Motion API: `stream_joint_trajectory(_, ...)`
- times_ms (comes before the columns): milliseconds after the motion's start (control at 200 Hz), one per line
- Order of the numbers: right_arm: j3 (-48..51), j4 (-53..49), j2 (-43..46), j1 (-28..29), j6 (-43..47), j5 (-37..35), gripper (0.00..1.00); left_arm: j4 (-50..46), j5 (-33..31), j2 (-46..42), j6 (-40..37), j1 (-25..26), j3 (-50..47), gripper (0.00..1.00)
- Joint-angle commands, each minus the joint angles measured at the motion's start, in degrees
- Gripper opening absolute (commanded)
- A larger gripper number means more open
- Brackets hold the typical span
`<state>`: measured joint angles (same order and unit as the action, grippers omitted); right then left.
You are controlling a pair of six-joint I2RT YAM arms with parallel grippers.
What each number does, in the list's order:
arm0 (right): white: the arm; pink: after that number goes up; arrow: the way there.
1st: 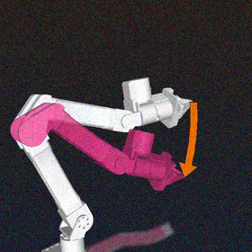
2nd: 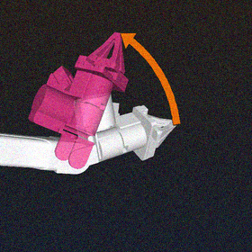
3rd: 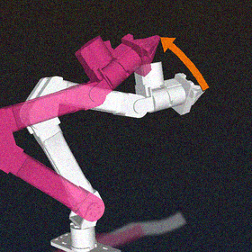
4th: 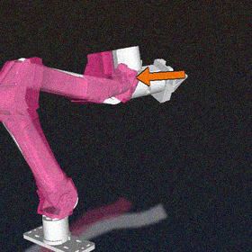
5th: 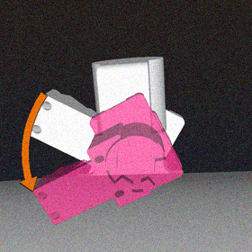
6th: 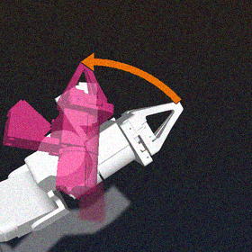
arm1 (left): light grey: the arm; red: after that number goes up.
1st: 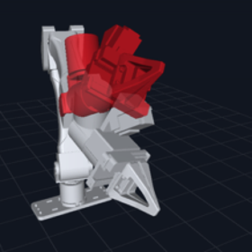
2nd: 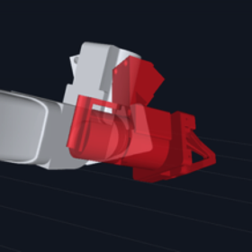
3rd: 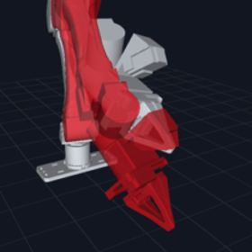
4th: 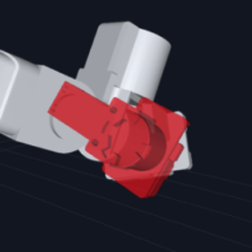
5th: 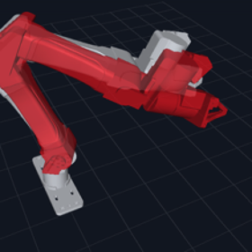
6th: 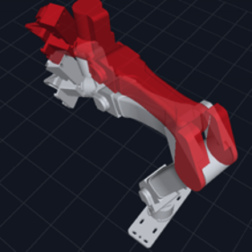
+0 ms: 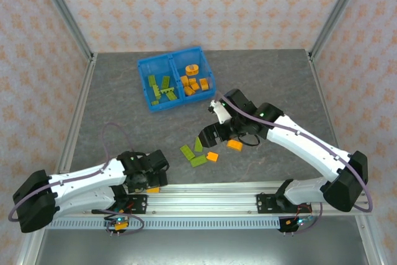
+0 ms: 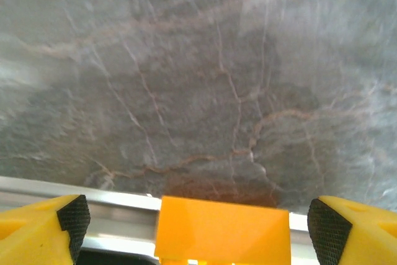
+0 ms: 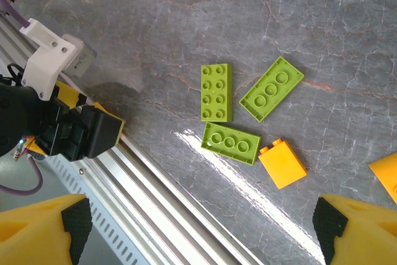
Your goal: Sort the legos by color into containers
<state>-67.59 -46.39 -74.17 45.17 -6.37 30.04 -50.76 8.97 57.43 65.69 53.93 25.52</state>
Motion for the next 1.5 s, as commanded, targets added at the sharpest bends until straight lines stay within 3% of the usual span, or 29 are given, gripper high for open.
stream_joint_trajectory(0,1.44,1.60,1.49,-0.43,-0.31,0.15,0.93,-0.60,1.46,2.92,1.25,2.22,0.80,0.88)
stream_joint_trajectory(45,1.28,1.22,1.65,-0.43,0.04,-0.10,0.93,0.09,0.75,4.18,1.09,2.40,0.59,0.83)
stream_joint_trajectory(120,0.85,0.55,1.66,-0.49,0.62,-0.63,0.93,1.44,-0.77,5.75,0.56,2.38,1.14,0.65)
stream_joint_trajectory(300,0.18,-0.10,1.14,-0.69,1.58,-0.03,0.94,2.72,-2.28,9.54,-1.27,2.39,3.02,0.44)
stream_joint_trajectory(460,-0.25,-3.17,0.68,-0.78,3.66,4.71,0.93,-5.94,-9.60,7.45,-4.96,1.94,13.53,0.43)
stream_joint_trajectory(561,-0.49,-3.92,1.04,-0.78,4.17,5.47,0.93,-9.84,-13.36,8.37,-10.38,-1.21,22.48,0.43)
stream_joint_trajectory(646,-1.35,-3.44,2.03,-0.78,3.60,1.04,0.93,-8.26,-14.65,10.69,-15.74,-5.42,28.35,0.44)
stream_joint_trajectory(756,-1.91,-1.58,4.54,-1.25,1.37,-10.36,0.94,-2.52,-16.56,16.13,-23.51,-11.22,35.79,0.44)
stream_joint_trajectory(931,-2.01,1.02,8.26,-2.17,-2.23,-21.57,0.94,8.82,-19.47,28.70,-32.63,-17.38,51.28,0.44)
stream_joint_trajectory(1096,-1.40,1.16,10.59,-2.19,-4.21,-24.88,0.94,14.89,-25.09,45.08,-42.75,-21.04,72.11,0.44)
stream_joint_trajectory(1321,0.09,-0.12,15.54,-2.17,-7.01,-26.26,0.94,13.56,-26.90,68.27,-47.74,-26.87,100.05,0.44)
stream_joint_trajectory(1497,0.29,-1.02,17.92,-2.19,-7.69,-26.85,0.94,9.94,-21.73,83.41,-49.72,-28.77,117.73,0.46)
